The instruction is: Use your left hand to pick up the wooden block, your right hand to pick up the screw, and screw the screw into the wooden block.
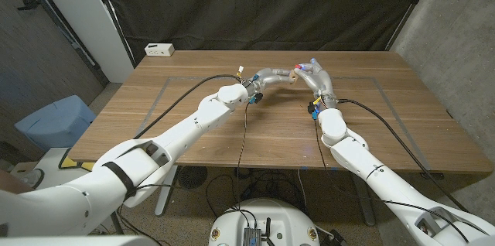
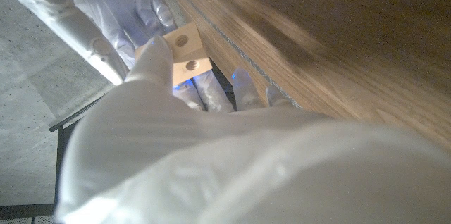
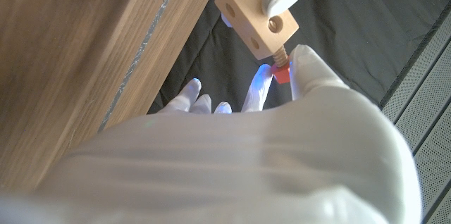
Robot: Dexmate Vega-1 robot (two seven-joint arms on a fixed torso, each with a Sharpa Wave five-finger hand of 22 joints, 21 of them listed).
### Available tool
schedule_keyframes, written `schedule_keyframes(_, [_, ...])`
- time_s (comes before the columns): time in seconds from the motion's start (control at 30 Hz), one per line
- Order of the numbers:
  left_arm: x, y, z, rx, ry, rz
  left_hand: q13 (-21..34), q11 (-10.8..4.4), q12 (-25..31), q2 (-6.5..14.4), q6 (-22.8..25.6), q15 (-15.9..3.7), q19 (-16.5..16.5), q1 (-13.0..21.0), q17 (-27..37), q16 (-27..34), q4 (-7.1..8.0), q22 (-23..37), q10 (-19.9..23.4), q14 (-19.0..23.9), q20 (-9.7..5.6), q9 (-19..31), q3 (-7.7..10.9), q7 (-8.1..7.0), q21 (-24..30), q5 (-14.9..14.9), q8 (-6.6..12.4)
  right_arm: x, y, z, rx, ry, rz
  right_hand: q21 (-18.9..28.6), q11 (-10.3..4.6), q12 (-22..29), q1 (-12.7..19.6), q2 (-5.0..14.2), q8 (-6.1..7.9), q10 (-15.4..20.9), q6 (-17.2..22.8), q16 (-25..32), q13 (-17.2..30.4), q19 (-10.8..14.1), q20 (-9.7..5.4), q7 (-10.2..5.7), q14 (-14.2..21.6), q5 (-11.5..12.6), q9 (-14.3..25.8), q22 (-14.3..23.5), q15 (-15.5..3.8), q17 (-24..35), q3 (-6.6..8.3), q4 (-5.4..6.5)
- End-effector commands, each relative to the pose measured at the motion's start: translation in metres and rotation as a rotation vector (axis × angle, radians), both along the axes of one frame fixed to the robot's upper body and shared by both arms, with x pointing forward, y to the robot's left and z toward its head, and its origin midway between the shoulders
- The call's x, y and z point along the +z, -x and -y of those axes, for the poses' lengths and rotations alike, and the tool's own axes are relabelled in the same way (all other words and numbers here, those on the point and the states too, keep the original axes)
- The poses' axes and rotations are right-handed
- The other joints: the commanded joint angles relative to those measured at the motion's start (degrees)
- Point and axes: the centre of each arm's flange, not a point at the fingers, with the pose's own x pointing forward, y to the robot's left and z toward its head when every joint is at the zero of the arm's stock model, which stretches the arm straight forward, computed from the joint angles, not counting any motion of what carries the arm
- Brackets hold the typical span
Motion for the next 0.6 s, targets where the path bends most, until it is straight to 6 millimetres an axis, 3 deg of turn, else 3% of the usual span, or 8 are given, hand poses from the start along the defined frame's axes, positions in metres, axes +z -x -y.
schedule_keyframes(0.03, [0.0005,0.0000,0.0006,-0.002,-0.003,0.001,-0.03,0.00,-0.08,0.63,0.18,-3.46,0.24,0.13,0.28,0.10,0.34,0.15,0.15,0.48,0.38,0.12,0.08,0.30,0.17,-0.02,0.31,-0.0001,-0.0014,0.0003,0.013,0.005,-0.002,-0.16,0.08,-0.12,-0.56,-0.07,-0.52,-0.51,-0.80,-0.36,0.35,-0.56,0.10,0.02,-0.28,0.30,-0.14,0.24,0.21,0.32,-0.27,0.13])
schedule_keyframes(0.6, [0.0001,-0.0002,-0.0012,0.002,-0.003,0.000,-0.03,-0.02,-0.08,0.62,0.12,-3.65,0.24,0.12,0.28,0.08,0.34,0.15,0.07,0.50,0.35,0.13,0.04,0.31,0.16,-0.01,0.28,0.0021,-0.0023,0.0024,0.051,0.021,-0.001,-0.51,0.67,-0.31,-2.94,-0.39,-2.75,-3.68,-4.74,-0.88,0.39,-3.86,0.86,0.38,-2.98,0.73,-1.82,0.28,1.32,0.31,-0.91,0.64])
